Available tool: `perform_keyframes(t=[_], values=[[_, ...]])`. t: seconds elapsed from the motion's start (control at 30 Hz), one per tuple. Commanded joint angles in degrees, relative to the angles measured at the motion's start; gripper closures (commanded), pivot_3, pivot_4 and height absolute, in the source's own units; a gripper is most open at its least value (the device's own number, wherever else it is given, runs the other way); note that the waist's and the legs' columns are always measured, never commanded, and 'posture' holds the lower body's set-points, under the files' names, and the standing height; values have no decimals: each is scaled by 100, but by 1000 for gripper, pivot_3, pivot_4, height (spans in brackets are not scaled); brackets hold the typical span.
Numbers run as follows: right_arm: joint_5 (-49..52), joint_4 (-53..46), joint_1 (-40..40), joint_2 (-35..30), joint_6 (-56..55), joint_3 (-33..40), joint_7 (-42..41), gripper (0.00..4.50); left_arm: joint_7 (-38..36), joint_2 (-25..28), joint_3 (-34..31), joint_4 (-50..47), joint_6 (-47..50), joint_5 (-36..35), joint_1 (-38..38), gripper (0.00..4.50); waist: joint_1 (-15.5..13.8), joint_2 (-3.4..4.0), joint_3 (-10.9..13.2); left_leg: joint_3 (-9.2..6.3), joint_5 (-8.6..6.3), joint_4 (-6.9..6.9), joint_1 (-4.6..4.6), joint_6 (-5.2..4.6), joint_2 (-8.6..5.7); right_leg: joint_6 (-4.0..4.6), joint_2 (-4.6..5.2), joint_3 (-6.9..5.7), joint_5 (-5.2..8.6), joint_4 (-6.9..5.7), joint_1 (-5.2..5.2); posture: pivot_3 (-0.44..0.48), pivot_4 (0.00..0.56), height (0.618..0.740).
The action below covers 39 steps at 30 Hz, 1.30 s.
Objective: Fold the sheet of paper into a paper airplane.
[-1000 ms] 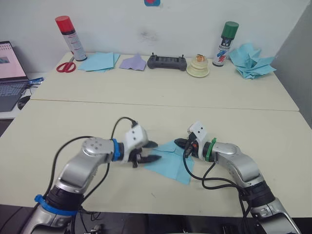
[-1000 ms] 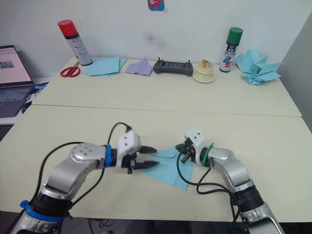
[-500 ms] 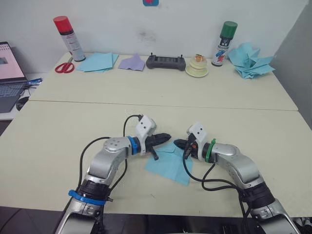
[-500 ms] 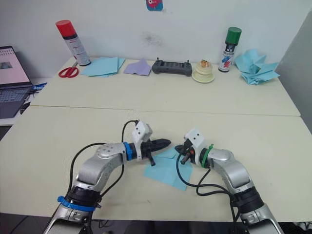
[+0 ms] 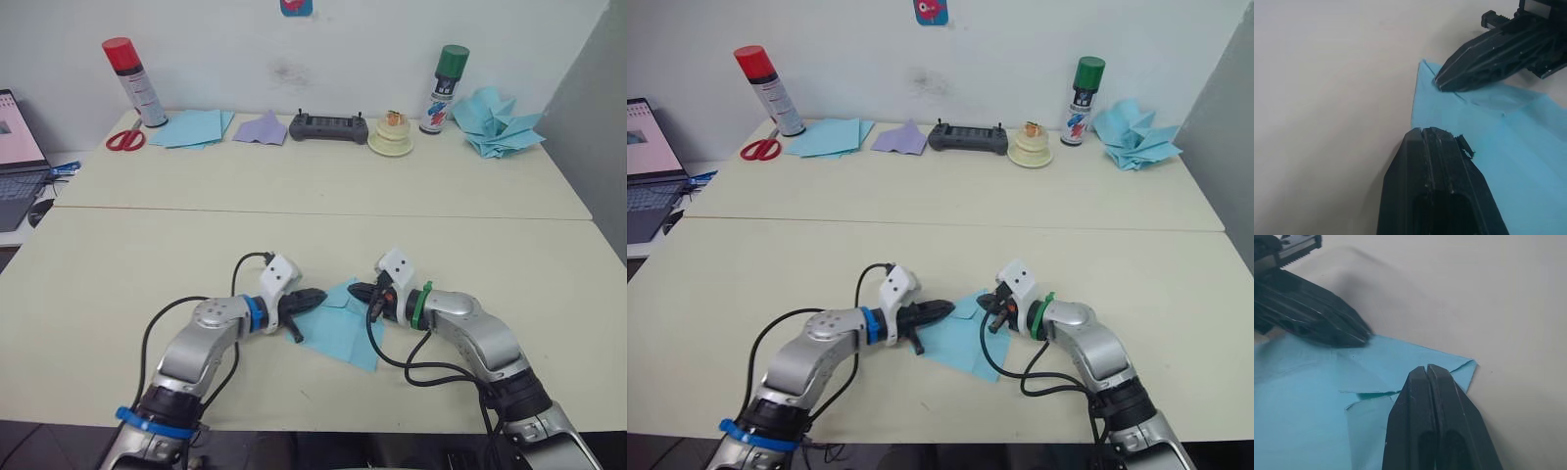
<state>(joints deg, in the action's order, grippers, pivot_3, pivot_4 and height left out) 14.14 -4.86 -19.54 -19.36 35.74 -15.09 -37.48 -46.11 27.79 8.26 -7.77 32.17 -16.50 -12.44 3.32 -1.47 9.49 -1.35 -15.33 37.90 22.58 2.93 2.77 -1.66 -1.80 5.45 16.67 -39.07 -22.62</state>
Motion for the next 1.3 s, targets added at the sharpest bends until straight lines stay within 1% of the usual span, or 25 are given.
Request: perform_keyframes(t=[0.03, 0.1, 0.17, 0.23, 0.33, 0.4, 0.53, 0.67, 0.7, 0.8, 0.9, 1.07, 1.3], values=[[-58, 109, 20, -6, 88, -99, -65, 4500, 73, 248, -169, -15, 262, 19, 214, 4468, 0, 0, 0, 1, 0, 0, -8, 0, 0, -1, 0, 1, 0, 1, 8, 0, 150, 740], [-54, 130, -5, -3, 83, -97, -78, 4500, 10, 266, -258, -258, 231, -137, 148, 4468, -1, 0, 0, 2, 0, 0, -26, 0, 0, -3, 1, 2, 2, 5, 27, 0, 150, 740], [-51, 140, -18, -13, 71, -97, -100, 4500, 13, 100, -397, -543, 265, -452, -84, 4468, -2, 1, 2, 4, 0, 0, -33, 0, -1, -3, 1, 2, 3, 6, 32, 0, 150, 740], [-48, 142, -24, -24, 66, -94, -121, 4500, 40, -27, -412, -680, 309, -594, -310, 4468, -5, -3, 4, 3, 0, 1, -30, 0, 0, -4, 1, 1, 3, 6, 31, 0, 150, 740], [-55, 127, -17, -28, 61, -98, -149, 4500, -81, 26, -1, -691, 136, -303, -499, 4468, -9, -2, 4, 3, 0, 1, -28, 1, -1, -4, 1, 0, 3, 6, 31, 0, 150, 740], [-60, 139, -29, -18, 50, -98, -164, 4500, -24, 54, 304, -486, 34, 5, -577, 4468, -11, 0, 3, 5, 0, 0, -29, 1, -2, -4, 1, 4, 3, 7, 31, 0, 150, 740], [-69, 146, -79, 17, -32, -90, -179, 4500, -79, 245, 989, 27, -320, 712, -491, 4468, 13, 0, 4, 4, 0, -3, -29, 0, -3, -1, 0, 7, 2, 10, 28, 0, 150, 740], [-164, 51, -149, 33, -285, -154, -205, 4500, 7, 115, 1126, 279, -419, 861, -456, 4468, -10, 1, 4, 1, 0, -3, -26, 0, -2, -1, 1, 2, 3, 9, 29, 0, 150, 740], [-112, -1, -165, 126, -296, -104, -163, 4500, 10, 94, 1149, 311, -429, 890, -458, 4468, -10, 1, 4, 1, 0, -2, -27, 0, -3, -2, 1, 2, 4, 9, 30, 0, 150, 740], [61, -90, -212, 428, -123, 85, 16, 4500, 13, 54, 1171, 349, -463, 935, -476, 4468, -11, 1, 4, 2, 0, -1, -26, 0, -3, -3, 1, 1, 4, 9, 31, 0, 150, 740], [26, 15, -211, 533, 49, 134, 135, 4500, -2, 35, 1180, 372, -475, 956, -501, 4468, -38, 1, 4, 1, 0, -1, -26, 1, -3, -3, 2, 0, 4, 8, 31, 0, 150, 740], [-418, 221, -96, 236, 13, 31, 371, 4500, -32, 22, 1175, 363, -484, 972, -519, 4468, -71, 3, 3, 6, 0, 1, -24, 1, -8, -4, 7, 6, 4, 11, 31, 0, 150, 740], [-474, 315, 82, 77, 35, 377, 726, 4500, -17, -6, 1165, 397, -470, 984, -540, 4468, -84, 3, 1, 3, 0, 1, -26, 1, -8, -4, 6, 3, 4, 10, 35, 0, 150, 740]])
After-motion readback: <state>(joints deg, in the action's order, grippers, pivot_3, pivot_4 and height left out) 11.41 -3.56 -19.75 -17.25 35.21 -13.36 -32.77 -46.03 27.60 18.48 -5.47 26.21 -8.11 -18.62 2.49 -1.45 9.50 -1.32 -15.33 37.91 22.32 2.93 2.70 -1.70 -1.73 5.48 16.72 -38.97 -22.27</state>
